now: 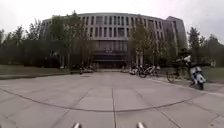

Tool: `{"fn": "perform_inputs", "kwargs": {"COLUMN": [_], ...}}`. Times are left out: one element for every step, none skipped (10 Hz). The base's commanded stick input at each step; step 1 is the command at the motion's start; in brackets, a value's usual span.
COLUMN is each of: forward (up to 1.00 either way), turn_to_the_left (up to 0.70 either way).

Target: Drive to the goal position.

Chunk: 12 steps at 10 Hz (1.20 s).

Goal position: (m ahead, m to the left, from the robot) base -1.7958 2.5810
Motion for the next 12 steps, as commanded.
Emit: {"fn": "perform_inputs", "kwargs": {"forward": [0.50,0.50,0.50,0.50,0.50,0.50,0.50,0.50,0.50,0.50,0.50,0.50], "turn_to_the_left": [0.00,0.00,-0.06,-0.08,-0.02,0.00,0.00,0.00,0.00,0.00,0.00,0.00]}}
